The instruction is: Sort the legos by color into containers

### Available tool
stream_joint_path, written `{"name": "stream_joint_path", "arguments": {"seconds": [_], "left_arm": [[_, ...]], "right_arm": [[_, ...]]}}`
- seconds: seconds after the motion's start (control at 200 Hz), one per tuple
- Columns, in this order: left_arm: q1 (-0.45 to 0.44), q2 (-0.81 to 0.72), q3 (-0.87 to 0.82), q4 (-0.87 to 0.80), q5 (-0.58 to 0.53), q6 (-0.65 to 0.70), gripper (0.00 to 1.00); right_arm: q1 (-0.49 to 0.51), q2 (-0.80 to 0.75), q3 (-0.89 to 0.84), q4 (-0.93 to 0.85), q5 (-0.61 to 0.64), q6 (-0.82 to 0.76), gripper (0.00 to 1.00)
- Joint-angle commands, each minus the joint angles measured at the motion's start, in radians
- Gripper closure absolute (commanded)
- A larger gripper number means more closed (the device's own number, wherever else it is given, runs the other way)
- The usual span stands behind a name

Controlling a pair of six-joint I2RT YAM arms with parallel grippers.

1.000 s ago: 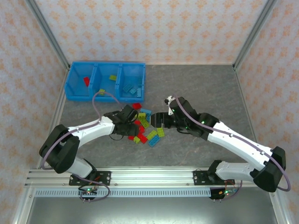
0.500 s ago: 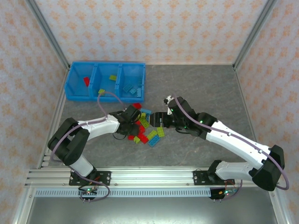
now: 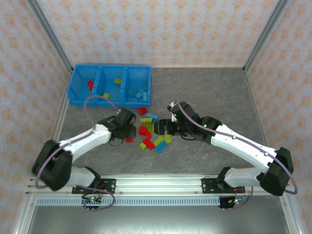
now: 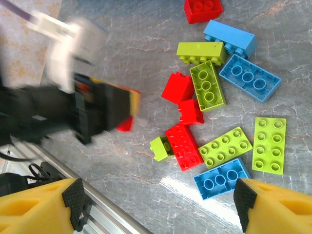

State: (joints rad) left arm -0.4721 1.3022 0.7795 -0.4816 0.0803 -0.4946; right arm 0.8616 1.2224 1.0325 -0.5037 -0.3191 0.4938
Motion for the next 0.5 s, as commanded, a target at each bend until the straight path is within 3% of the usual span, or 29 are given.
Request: {"name": "stream_joint_path", "arguments": {"seconds": [0.0, 0.08, 0.19, 0.37, 0.49], "left_arm": [[0.173, -0.109, 0.113, -0.062, -0.035, 0.047, 0.82], [0.335, -0.091, 0.218, -0.053, 0.004, 0.068, 0.81], [0.53, 0.051, 0.398, -0.031, 0.08, 0.029, 0.82], [0.675, 0.367, 0.737, -0.073, 0.096, -0.021, 0.84], [0.74, 0.566, 0.964, -0.115, 0.193, -0.072, 0.84]], "right_arm": [[0.006, -0.01, 0.052, -0.024, 0.018, -0.011, 0.18], [0.007, -0.013, 0.051, -0.015, 0.034, -0.01, 0.18], [0.007, -0.008, 0.042, 0.008, 0.037, -0.003, 0.18], [0.007, -0.014, 0.052, -0.025, 0.041, -0.016, 0.17], [0.006, -0.033, 0.043, -0.053, 0.055, -0.019, 0.17]]}}
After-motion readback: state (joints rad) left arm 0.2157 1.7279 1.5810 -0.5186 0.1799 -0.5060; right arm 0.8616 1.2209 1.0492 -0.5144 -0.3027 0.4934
